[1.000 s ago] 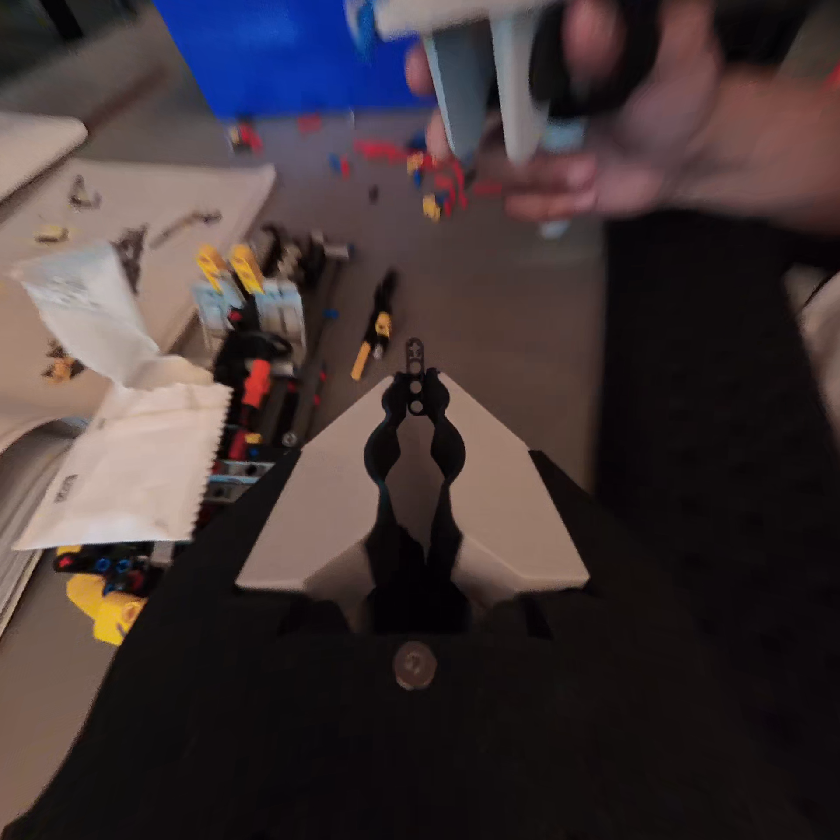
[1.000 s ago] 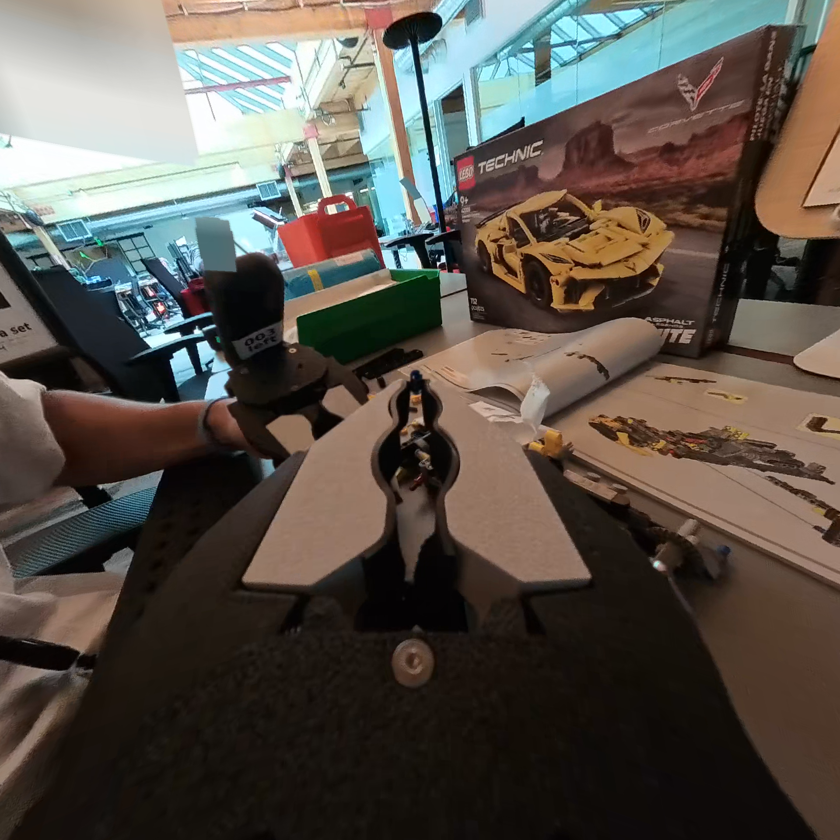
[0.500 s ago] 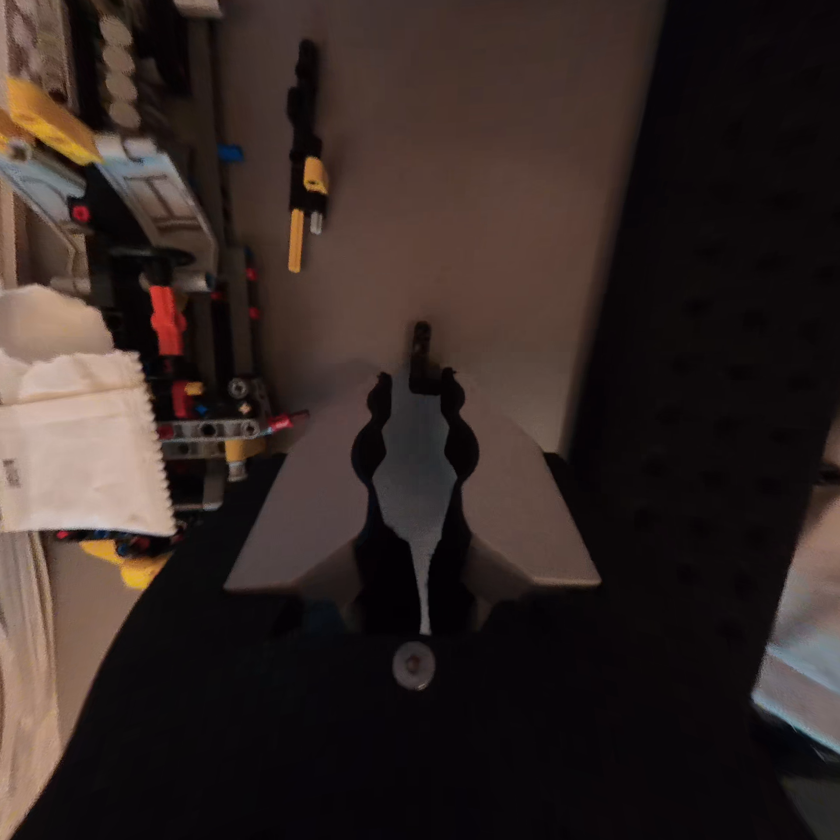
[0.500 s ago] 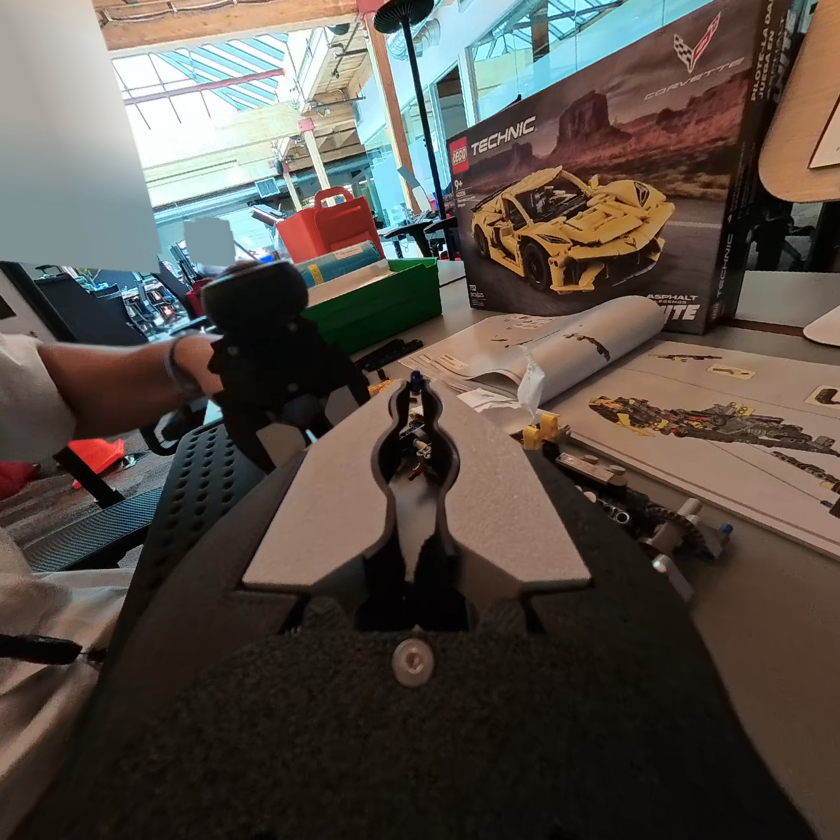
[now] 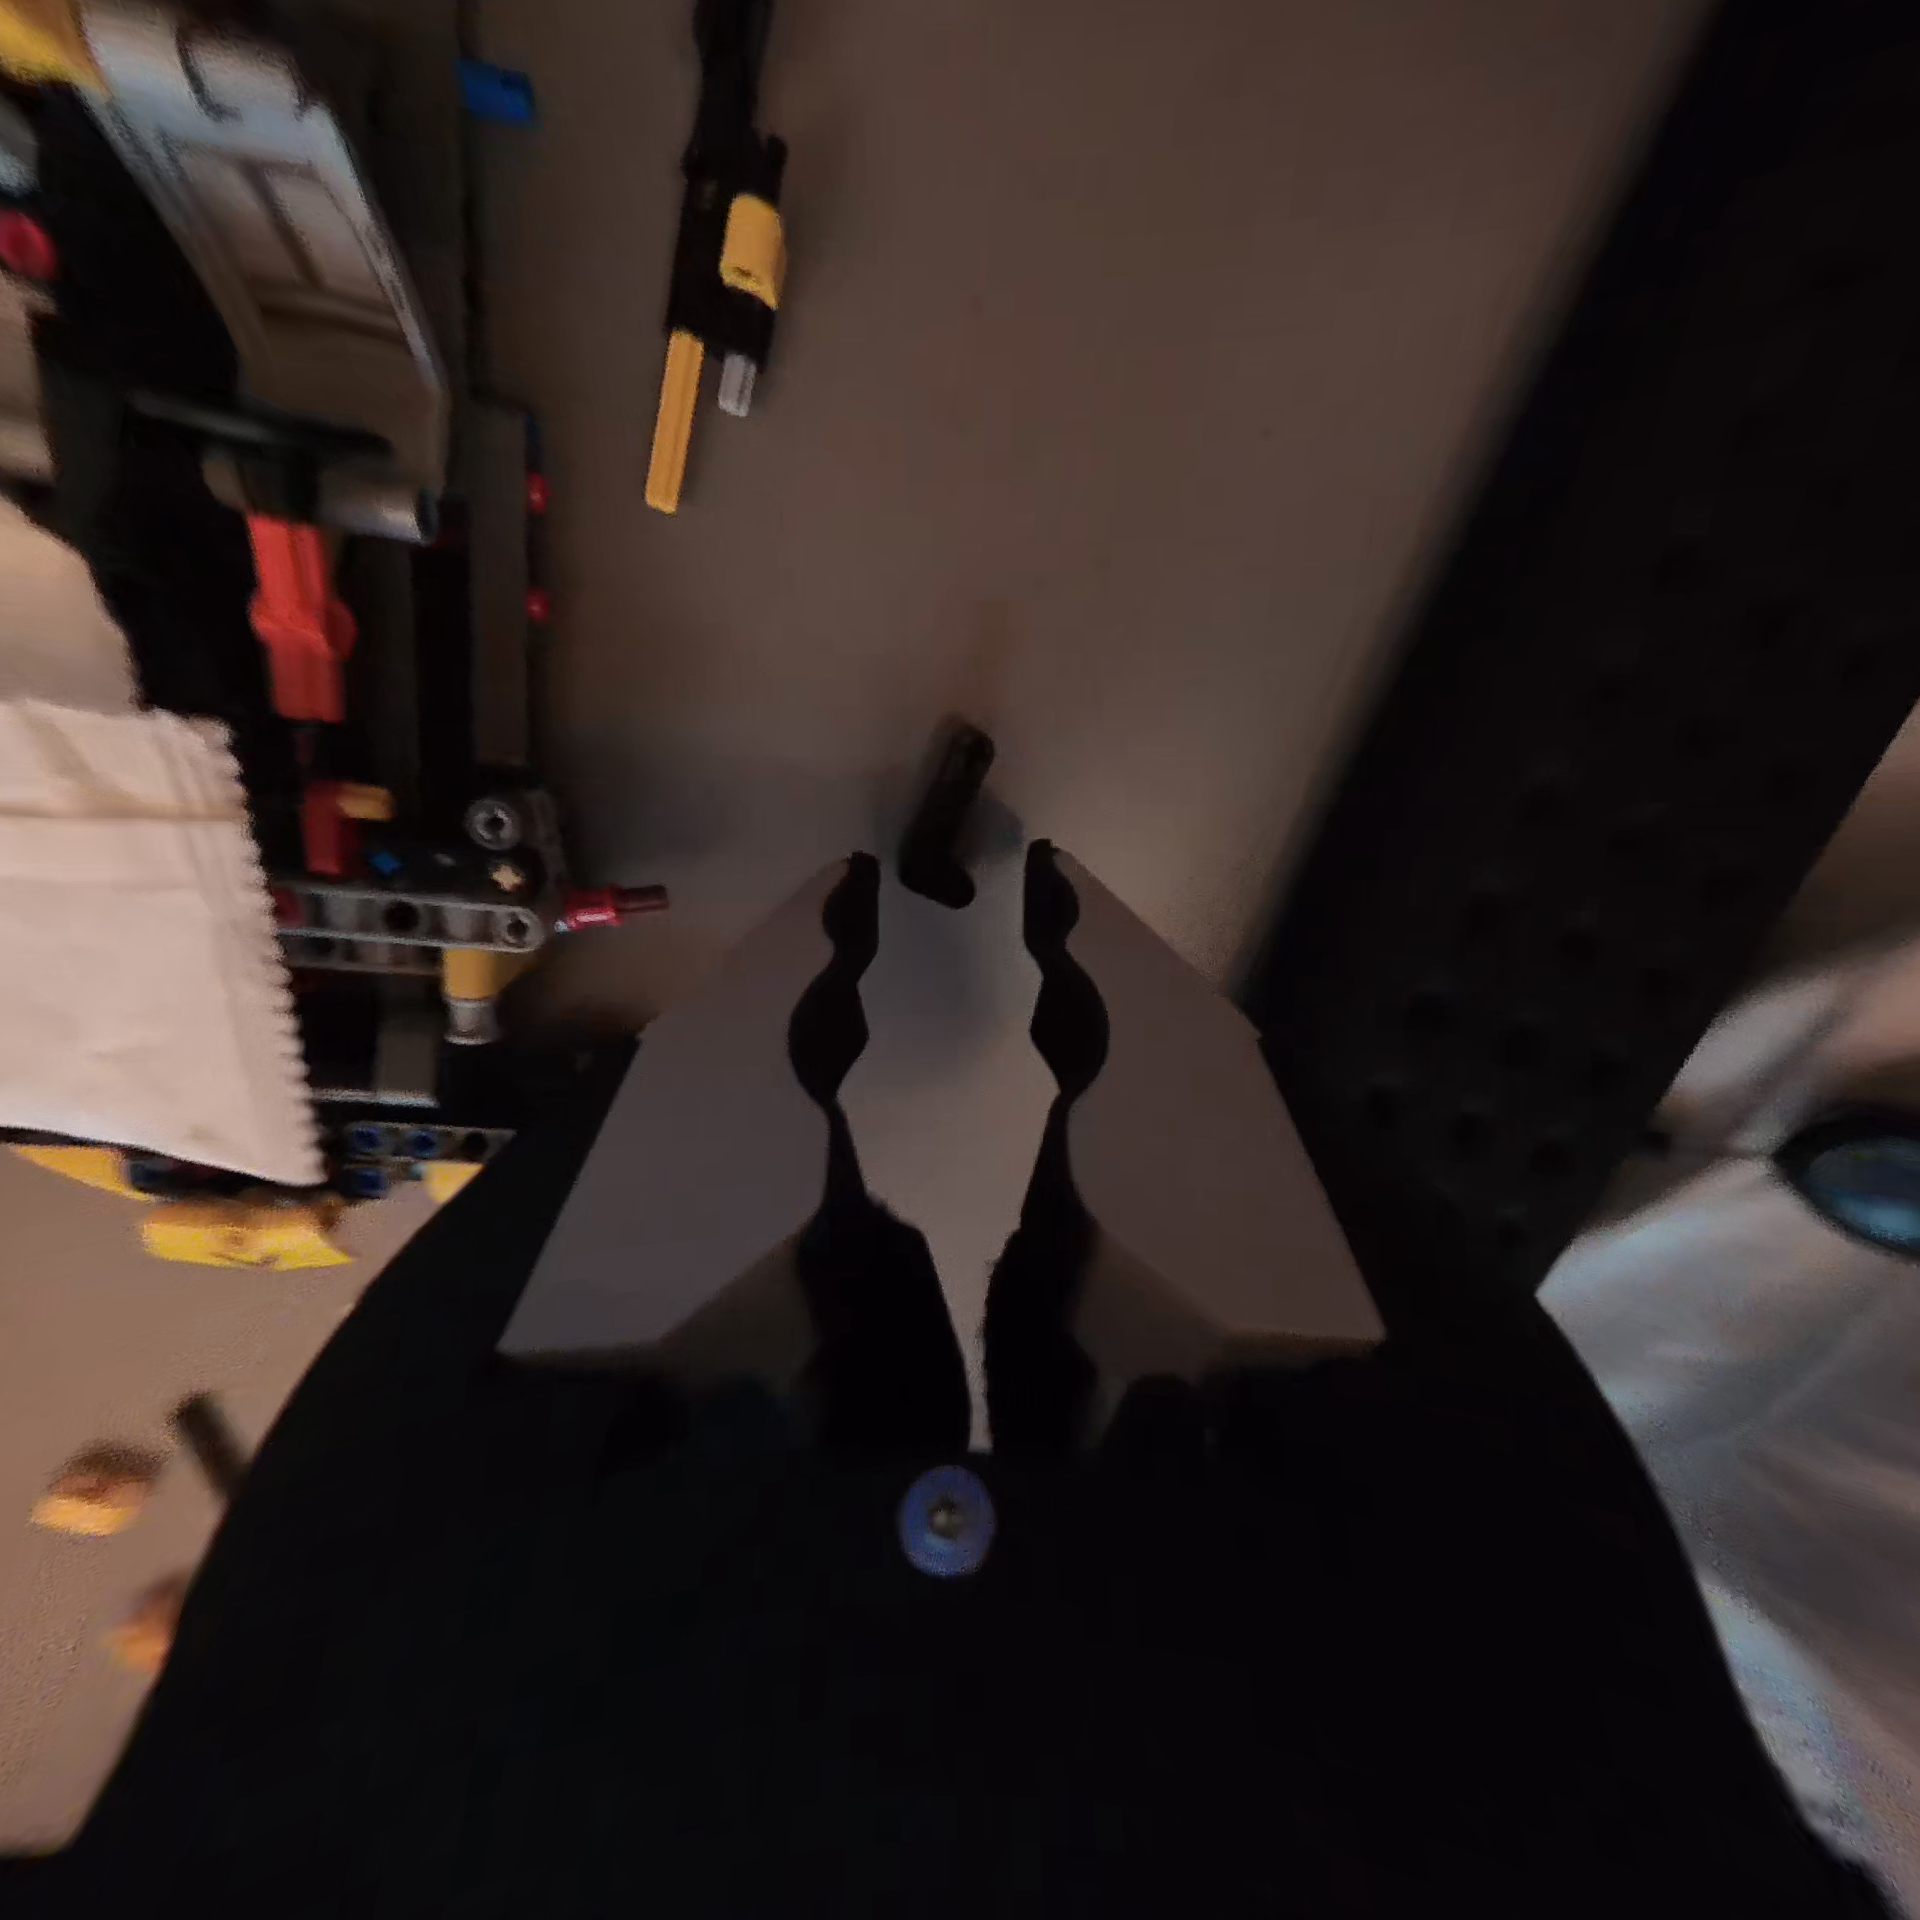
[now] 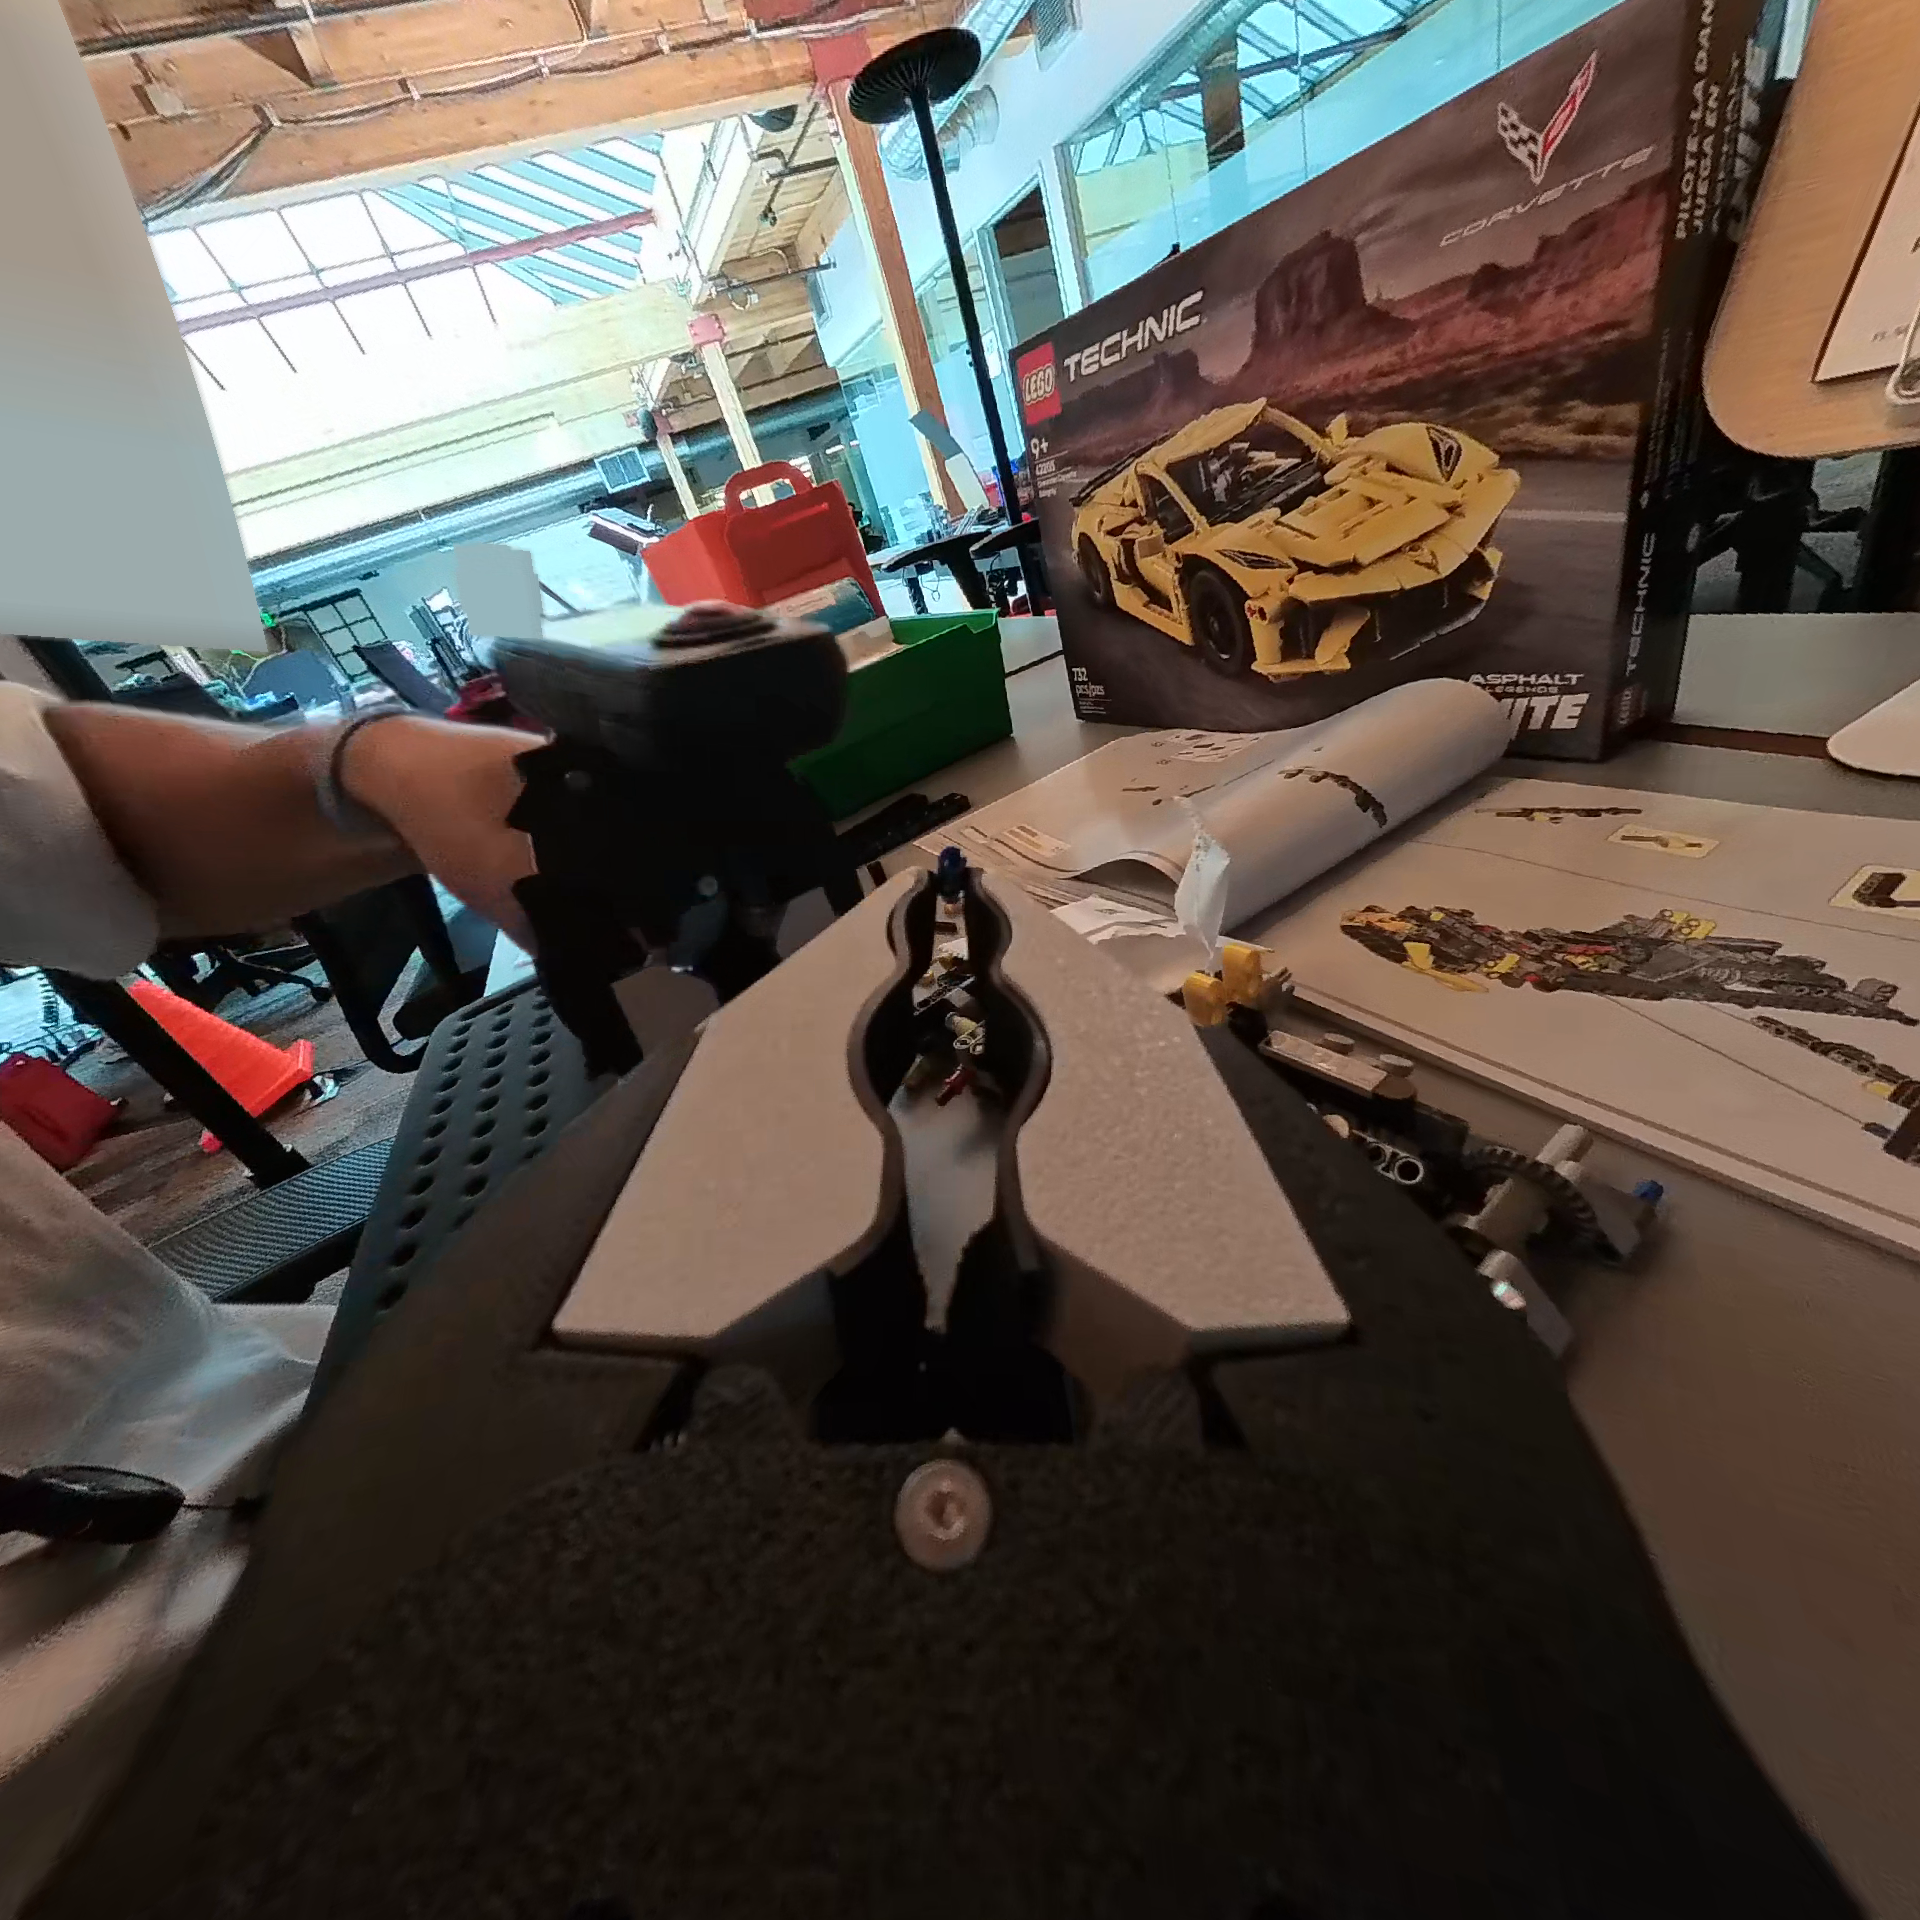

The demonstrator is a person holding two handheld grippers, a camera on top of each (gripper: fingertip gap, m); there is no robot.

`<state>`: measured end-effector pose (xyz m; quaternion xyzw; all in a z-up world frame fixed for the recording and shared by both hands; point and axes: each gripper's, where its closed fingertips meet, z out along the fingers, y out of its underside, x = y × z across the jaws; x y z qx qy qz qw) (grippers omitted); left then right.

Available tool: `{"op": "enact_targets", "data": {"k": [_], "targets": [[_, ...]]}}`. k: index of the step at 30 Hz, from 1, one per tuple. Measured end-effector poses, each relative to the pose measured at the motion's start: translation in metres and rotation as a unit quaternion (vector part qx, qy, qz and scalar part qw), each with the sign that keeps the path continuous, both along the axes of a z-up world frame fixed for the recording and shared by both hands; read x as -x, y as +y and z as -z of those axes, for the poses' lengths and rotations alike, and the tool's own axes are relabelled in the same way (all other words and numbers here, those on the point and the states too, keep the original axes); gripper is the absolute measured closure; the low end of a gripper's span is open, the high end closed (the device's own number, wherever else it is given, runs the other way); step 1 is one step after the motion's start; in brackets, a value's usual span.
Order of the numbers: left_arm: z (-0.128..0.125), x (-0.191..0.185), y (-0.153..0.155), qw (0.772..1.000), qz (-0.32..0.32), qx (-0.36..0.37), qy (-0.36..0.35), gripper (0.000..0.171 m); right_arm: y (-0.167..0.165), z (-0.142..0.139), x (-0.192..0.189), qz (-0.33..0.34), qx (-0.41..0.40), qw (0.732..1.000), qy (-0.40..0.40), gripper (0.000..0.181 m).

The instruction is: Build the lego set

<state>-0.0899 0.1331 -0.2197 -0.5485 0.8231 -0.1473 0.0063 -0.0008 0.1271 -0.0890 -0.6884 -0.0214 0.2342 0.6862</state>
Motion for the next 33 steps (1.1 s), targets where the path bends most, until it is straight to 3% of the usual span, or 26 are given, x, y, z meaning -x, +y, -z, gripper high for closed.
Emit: {"op": "enact_targets", "data": {"k": [5, 9, 13, 17, 18, 20, 22, 25, 27, 30, 33], "targets": [[0.003, 0.001, 0.006, 0.995, -0.096, 0.008, -0.013, 0.148, -0.001, 0.000, 0.001, -0.002, -0.001, 1.000, -0.001, 0.177], [0.005, 0.001, 0.010, 0.993, -0.105, -0.039, -0.038, 0.157, -0.001, -0.001, 0.002, -0.005, -0.002, 1.000, 0.003, 0.177], [0.005, -0.007, 0.008, 0.990, -0.123, -0.029, -0.062, 0.165, 0.000, 0.000, 0.002, -0.005, -0.001, 1.000, 0.002, 0.177], [0.005, -0.016, 0.009, 0.991, -0.087, -0.034, -0.095, 0.166, 0.000, -0.001, 0.002, -0.003, -0.003, 1.000, 0.001, 0.177], [0.003, -0.021, 0.008, 0.990, -0.081, -0.019, -0.115, 0.166, -0.001, -0.001, 0.002, -0.004, -0.004, 1.000, 0.002, 0.177], [-0.019, -0.037, -0.008, 0.973, -0.089, 0.098, -0.190, 0.166, -0.002, -0.004, -0.002, 0.003, -0.012, 1.000, 0.007, 0.177], [-0.062, -0.053, -0.014, 0.912, -0.138, 0.280, -0.266, 0.166, -0.008, -0.017, -0.009, 0.012, -0.047, 0.999, 0.026, 0.177], [-0.123, -0.062, -0.007, 0.762, -0.182, 0.535, -0.316, 0.167, -0.016, -0.034, -0.009, 0.010, -0.094, 0.995, 0.023, 0.178], [-0.143, -0.062, -0.007, 0.685, -0.178, 0.625, -0.329, 0.167, -0.014, -0.037, 0.010, -0.006, -0.108, 0.994, -0.026, 0.178], [-0.157, -0.060, -0.017, 0.617, -0.158, 0.699, -0.324, 0.167, -0.009, -0.036, 0.027, -0.015, -0.111, 0.991, -0.068, 0.178], [-0.164, -0.059, -0.020, 0.570, -0.147, 0.744, -0.316, 0.167, -0.008, -0.038, 0.028, -0.011, -0.115, 0.990, -0.081, 0.178]]}}
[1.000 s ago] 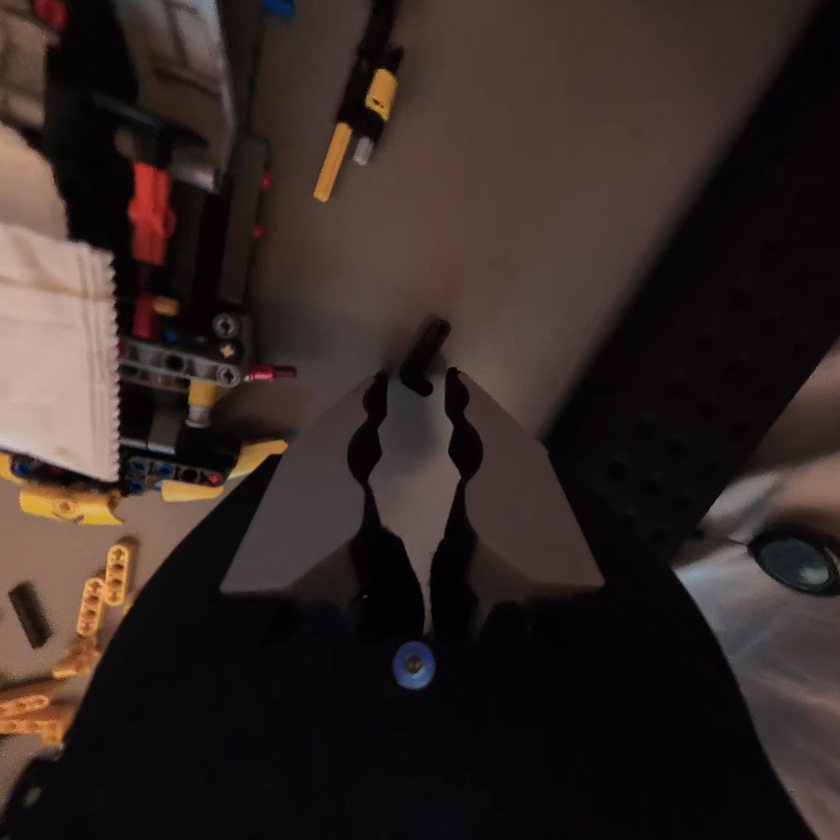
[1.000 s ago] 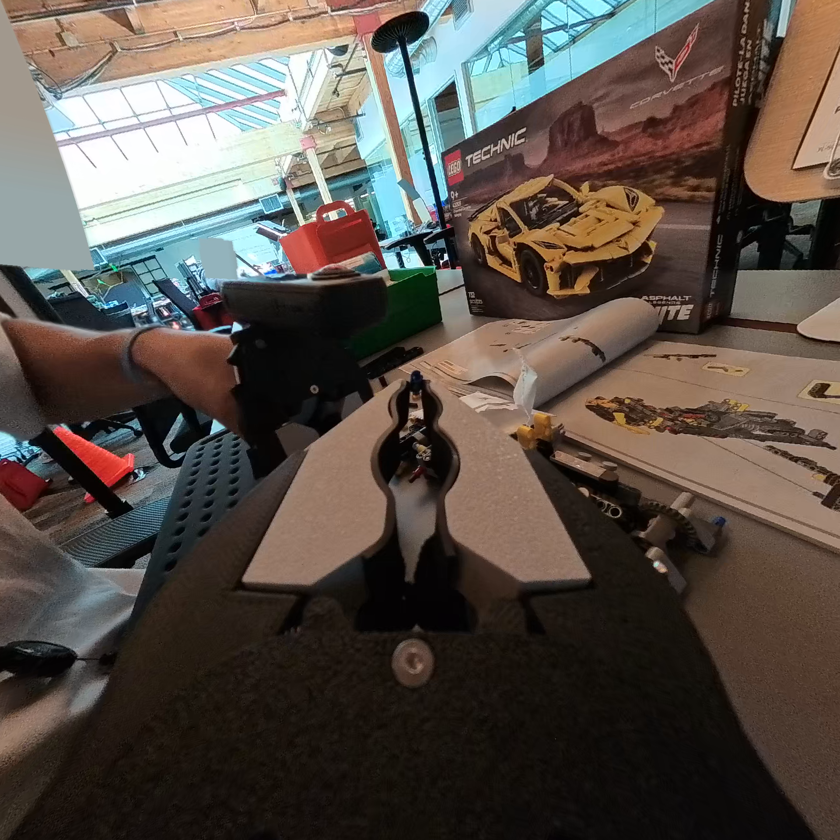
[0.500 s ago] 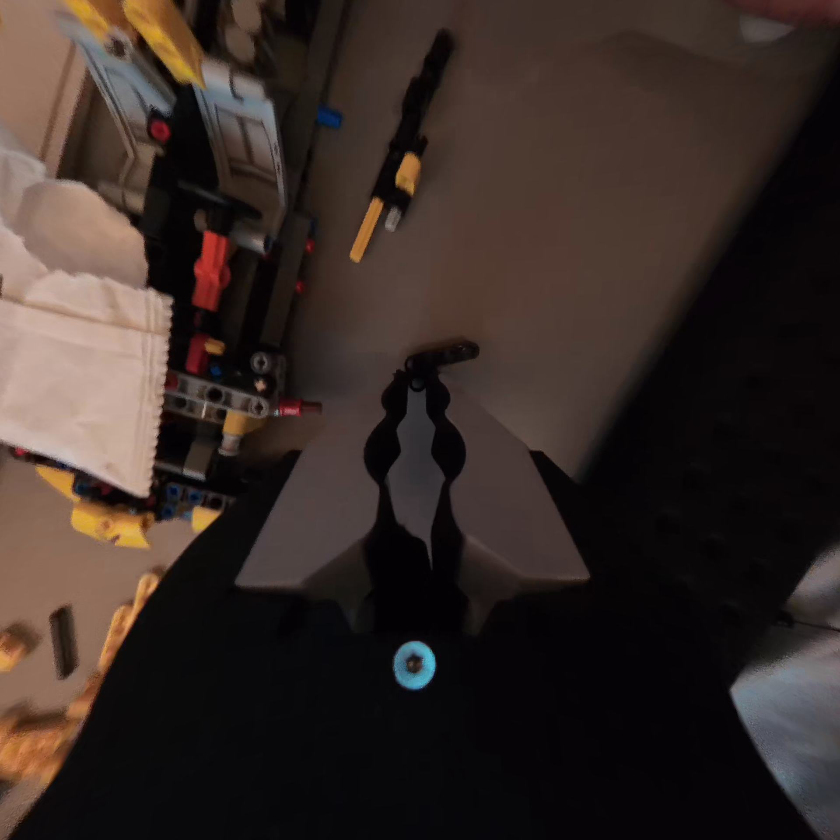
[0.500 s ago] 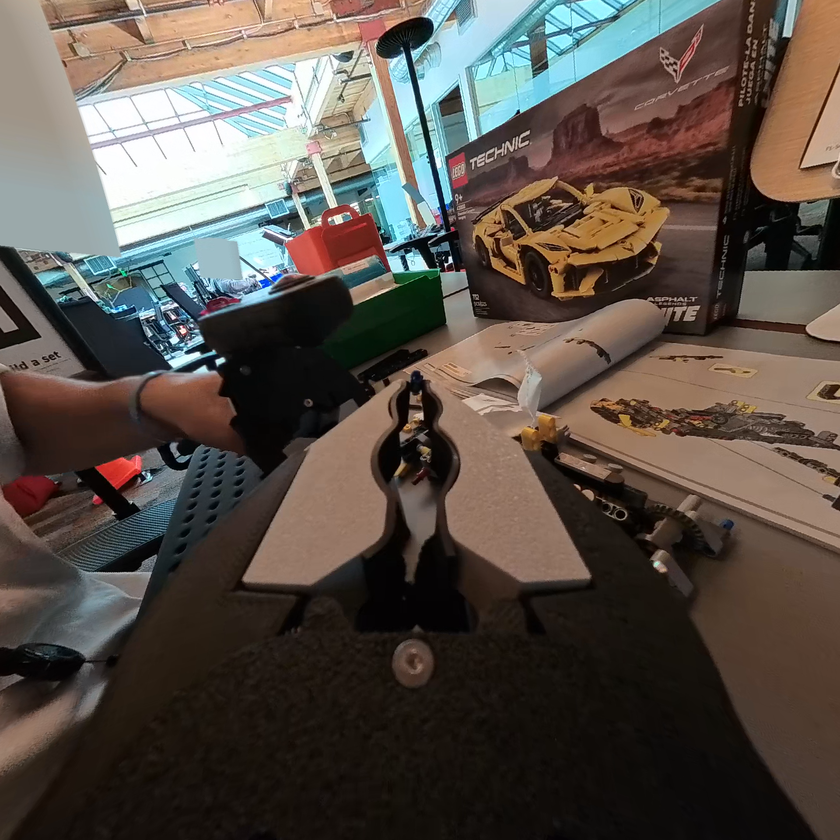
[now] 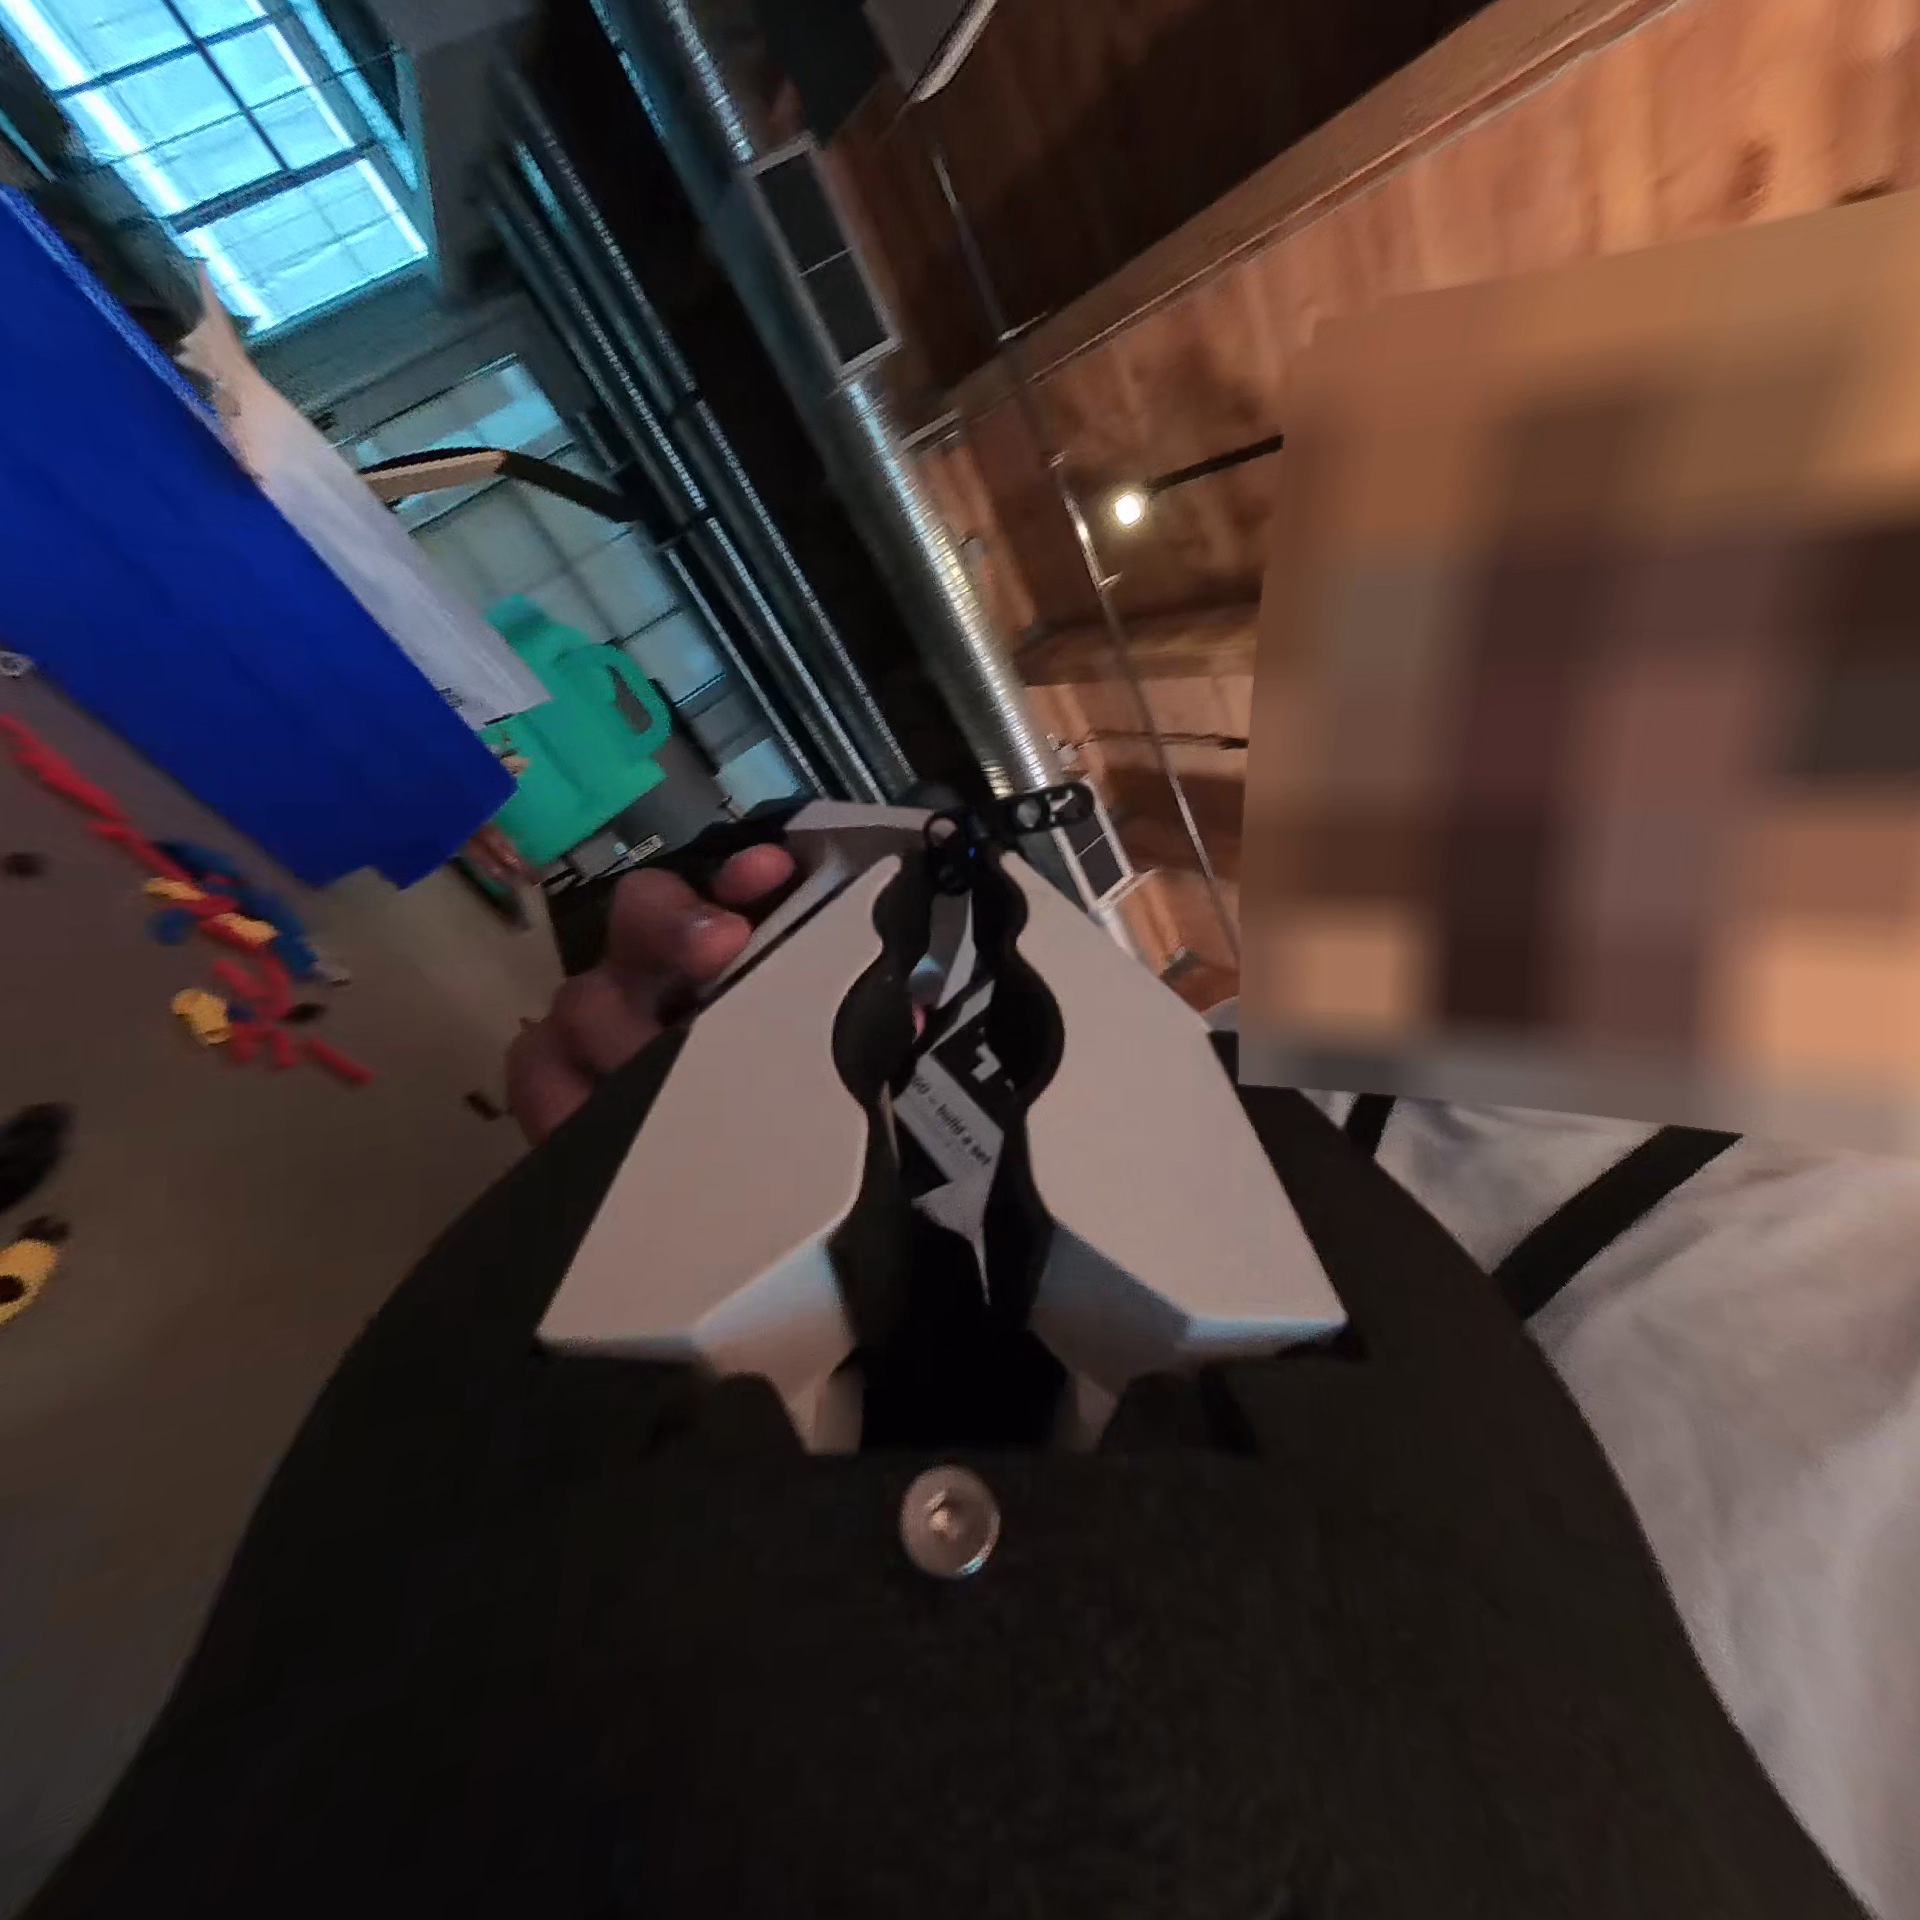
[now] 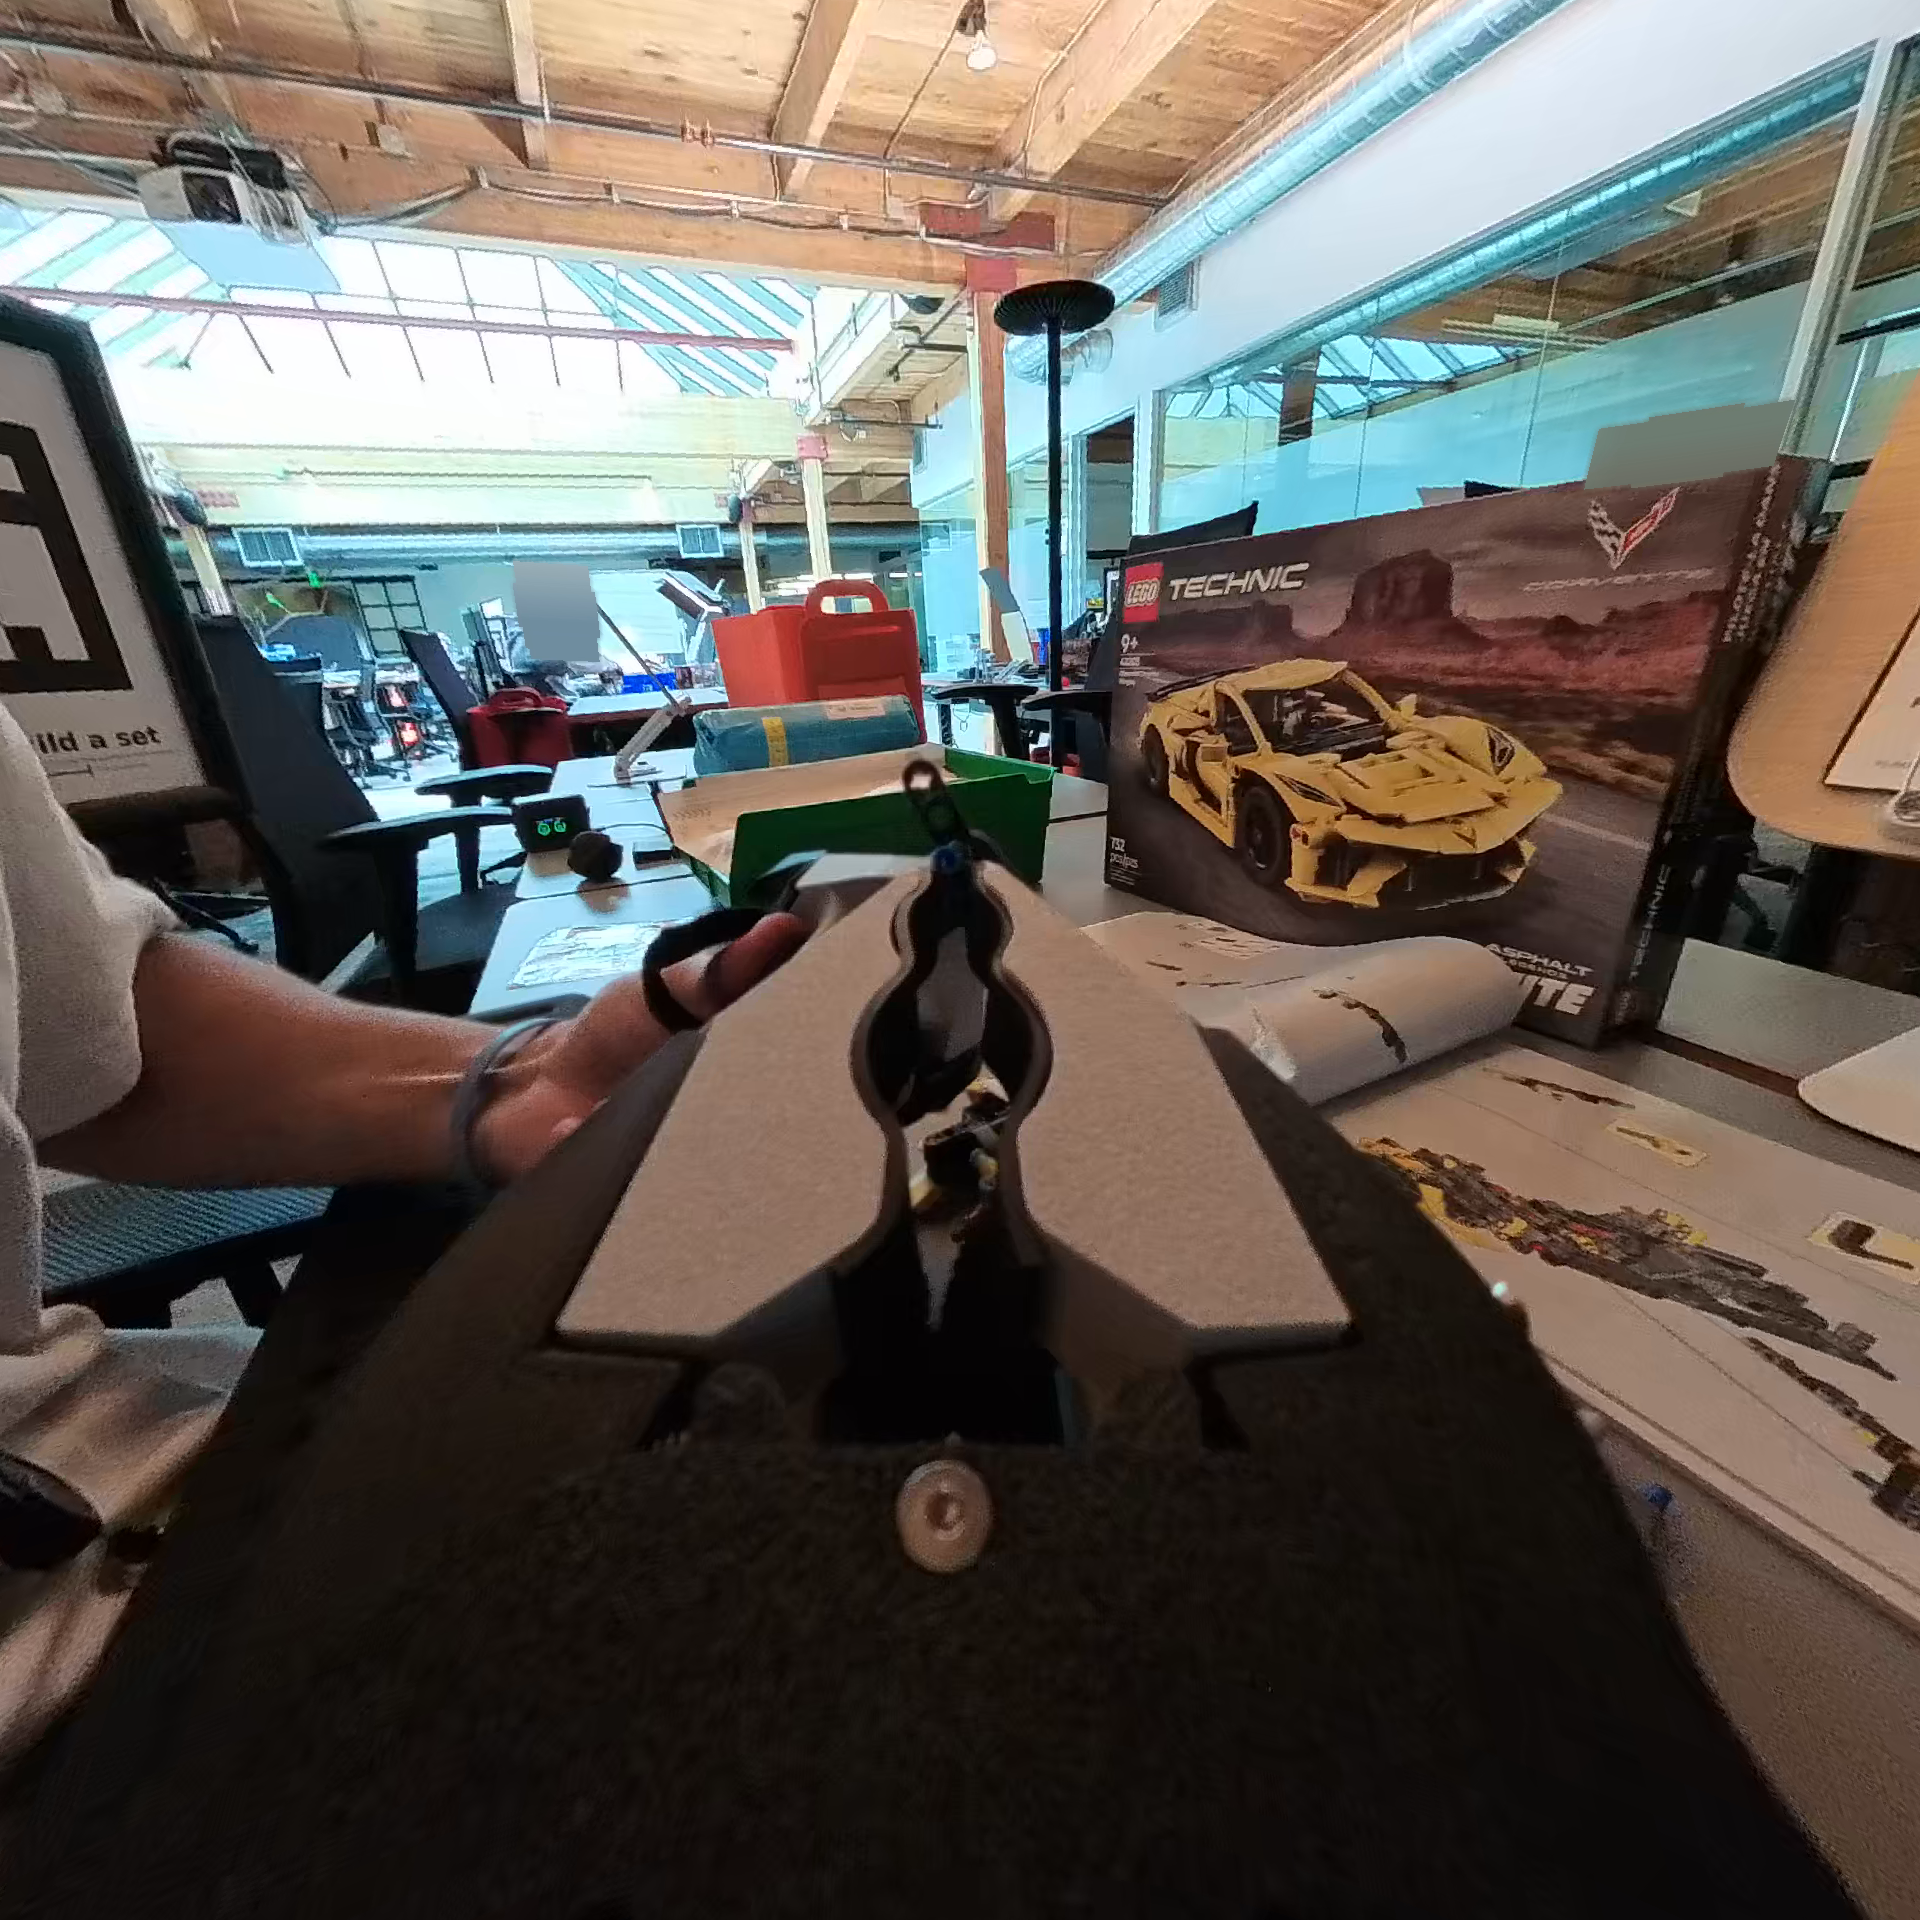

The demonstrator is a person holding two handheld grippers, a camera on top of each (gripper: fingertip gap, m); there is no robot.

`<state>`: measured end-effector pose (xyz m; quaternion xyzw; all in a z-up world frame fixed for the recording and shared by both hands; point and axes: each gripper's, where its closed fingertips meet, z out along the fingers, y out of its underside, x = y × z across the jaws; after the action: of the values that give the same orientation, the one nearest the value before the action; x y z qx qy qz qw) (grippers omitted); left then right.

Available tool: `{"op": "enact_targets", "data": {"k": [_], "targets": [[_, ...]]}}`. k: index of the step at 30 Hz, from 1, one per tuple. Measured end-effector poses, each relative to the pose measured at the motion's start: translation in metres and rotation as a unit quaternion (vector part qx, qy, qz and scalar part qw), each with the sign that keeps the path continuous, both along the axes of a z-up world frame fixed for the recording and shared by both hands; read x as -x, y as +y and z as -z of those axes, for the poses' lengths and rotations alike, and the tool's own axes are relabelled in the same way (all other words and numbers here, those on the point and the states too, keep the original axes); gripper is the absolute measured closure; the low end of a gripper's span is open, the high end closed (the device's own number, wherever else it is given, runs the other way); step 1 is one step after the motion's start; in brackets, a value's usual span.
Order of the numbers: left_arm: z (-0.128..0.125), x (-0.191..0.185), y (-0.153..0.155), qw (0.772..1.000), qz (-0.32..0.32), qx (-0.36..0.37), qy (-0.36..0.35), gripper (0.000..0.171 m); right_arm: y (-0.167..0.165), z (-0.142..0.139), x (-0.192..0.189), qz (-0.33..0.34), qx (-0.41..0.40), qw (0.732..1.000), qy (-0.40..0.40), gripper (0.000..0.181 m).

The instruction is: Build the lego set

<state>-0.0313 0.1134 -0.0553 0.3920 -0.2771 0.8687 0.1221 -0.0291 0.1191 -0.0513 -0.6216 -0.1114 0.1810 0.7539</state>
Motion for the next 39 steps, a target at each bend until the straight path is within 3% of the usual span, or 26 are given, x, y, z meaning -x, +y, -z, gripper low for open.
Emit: {"op": "enact_targets", "data": {"k": [16, 23, 33, 36, 38, 39], "targets": [[0.003, 0.003, 0.001, 0.998, 0.016, 0.058, -0.001, 0.167, 0.000, 0.006, 0.005, 0.008, 0.002, 0.999, -0.050, 0.178], [0.005, 0.002, -0.002, 1.000, 0.006, 0.026, -0.003, 0.167, -0.002, 0.007, 0.004, -0.004, 0.006, 0.999, -0.033, 0.178], [-0.003, 0.003, -0.004, 0.995, 0.030, 0.091, -0.022, 0.167, -0.004, 0.000, 0.007, -0.055, 0.009, 0.996, 0.064, 0.178], [0.004, -0.001, -0.008, 0.996, 0.032, 0.078, -0.002, 0.167, -0.002, 0.010, 0.015, -0.063, 0.032, 0.997, 0.030, 0.179], [-0.001, 0.000, -0.020, 0.998, 0.040, 0.046, -0.020, 0.167, 0.008, 0.043, 0.041, -0.056, 0.088, 0.991, -0.087, 0.178], [-0.006, 0.002, -0.023, 0.998, 0.043, 0.030, -0.033, 0.167, 0.008, 0.033, 0.043, -0.033, 0.054, 0.994, -0.088, 0.179]]}}
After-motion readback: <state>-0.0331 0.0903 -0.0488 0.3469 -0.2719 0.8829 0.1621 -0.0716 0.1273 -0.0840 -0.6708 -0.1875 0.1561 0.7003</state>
